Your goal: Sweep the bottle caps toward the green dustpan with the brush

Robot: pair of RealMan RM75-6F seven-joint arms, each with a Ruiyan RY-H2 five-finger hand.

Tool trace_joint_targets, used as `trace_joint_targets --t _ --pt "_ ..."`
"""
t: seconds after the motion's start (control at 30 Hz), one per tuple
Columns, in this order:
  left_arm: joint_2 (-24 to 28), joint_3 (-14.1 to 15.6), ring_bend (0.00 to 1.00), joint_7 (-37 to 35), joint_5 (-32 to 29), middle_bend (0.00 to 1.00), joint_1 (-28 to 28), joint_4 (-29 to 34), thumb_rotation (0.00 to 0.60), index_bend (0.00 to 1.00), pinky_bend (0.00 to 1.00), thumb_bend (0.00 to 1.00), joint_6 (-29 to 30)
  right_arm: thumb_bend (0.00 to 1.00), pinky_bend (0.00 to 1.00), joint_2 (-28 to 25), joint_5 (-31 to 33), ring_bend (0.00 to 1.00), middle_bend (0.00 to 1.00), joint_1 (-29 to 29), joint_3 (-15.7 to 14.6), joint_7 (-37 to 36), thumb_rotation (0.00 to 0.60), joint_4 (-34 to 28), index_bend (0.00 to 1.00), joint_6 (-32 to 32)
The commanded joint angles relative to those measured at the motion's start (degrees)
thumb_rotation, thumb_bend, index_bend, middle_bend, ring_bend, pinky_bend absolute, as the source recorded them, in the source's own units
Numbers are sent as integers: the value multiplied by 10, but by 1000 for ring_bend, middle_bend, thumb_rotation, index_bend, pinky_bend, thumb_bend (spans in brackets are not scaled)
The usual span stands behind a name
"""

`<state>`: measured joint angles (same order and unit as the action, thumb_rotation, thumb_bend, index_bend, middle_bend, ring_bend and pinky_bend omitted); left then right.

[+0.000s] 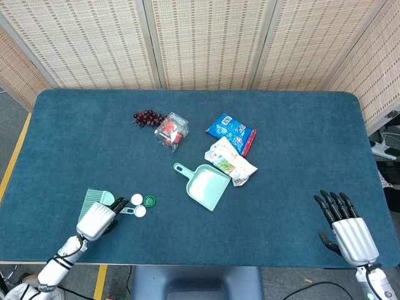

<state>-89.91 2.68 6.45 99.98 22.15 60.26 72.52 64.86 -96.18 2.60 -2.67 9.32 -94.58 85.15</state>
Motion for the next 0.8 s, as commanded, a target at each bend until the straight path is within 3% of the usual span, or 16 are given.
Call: trace_joint_targets --t 0.03,0.1,0.6,0.8 --pt "-5 -3 782 8 -13 274 1 -13 600 265 903 362 -8 276 0 -1 1 0 0 1 0 0 600 -1 0 -2" --pt "-8 -3 782 5 -17 286 2 -20 600 303 903 362 -10 275 0 -2 3 0 0 1 0 0 600 -2 0 -3" --pt "-32 4 782 18 -25 296 16 -32 600 301 903 358 -16 276 0 -5 9 0 0 3 0 1 600 -4 0 -9" --pt "-43 4 782 27 -32 396 21 -49 600 323 904 358 -24 275 0 -5 12 0 0 3 1 2 600 -4 0 -10"
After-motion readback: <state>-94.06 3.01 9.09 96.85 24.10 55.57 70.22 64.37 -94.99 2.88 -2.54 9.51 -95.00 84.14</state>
